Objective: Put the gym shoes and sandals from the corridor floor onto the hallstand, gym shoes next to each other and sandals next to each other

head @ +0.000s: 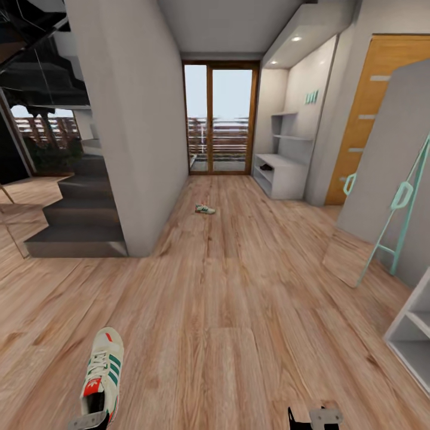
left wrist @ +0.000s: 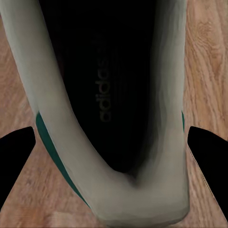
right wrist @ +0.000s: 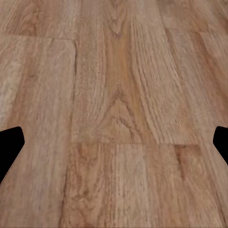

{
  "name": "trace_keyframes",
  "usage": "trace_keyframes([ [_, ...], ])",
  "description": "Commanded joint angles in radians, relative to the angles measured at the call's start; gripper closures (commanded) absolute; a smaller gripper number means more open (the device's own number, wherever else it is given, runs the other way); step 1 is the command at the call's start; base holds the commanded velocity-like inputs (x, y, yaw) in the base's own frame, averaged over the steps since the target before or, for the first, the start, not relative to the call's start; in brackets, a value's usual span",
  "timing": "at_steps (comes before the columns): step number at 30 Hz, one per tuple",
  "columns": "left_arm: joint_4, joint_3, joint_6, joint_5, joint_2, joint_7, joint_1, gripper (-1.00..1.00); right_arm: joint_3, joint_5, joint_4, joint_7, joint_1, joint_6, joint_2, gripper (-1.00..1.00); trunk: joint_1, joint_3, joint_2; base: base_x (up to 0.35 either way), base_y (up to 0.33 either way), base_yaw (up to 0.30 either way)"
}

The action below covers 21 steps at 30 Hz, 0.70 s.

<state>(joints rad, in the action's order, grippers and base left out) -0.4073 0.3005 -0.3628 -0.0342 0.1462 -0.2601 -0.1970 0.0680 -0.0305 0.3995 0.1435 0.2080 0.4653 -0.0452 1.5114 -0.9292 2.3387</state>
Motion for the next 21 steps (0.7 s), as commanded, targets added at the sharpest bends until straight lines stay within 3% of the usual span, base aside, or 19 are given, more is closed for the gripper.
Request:
trace_keyframes([
  [1, 0.001, 0.007, -0.001, -0.004, -0.001, -0.01, -0.001, 1.0, 0.007, -0.003, -0.001, 0.01, 0.001, 0.001, -0.001, -1.0, 0.0, -0.001, 0.0, 0.34, 0.0, 0.0],
  [21, 0.001, 0.007, -0.001, -0.004, -0.001, -0.01, -0.001, 1.0, 0.007, -0.003, -0.002, 0.01, 0.001, 0.001, -0.001, -1.0, 0.0, -0.001, 0.0, 0.339, -0.01, 0.0],
])
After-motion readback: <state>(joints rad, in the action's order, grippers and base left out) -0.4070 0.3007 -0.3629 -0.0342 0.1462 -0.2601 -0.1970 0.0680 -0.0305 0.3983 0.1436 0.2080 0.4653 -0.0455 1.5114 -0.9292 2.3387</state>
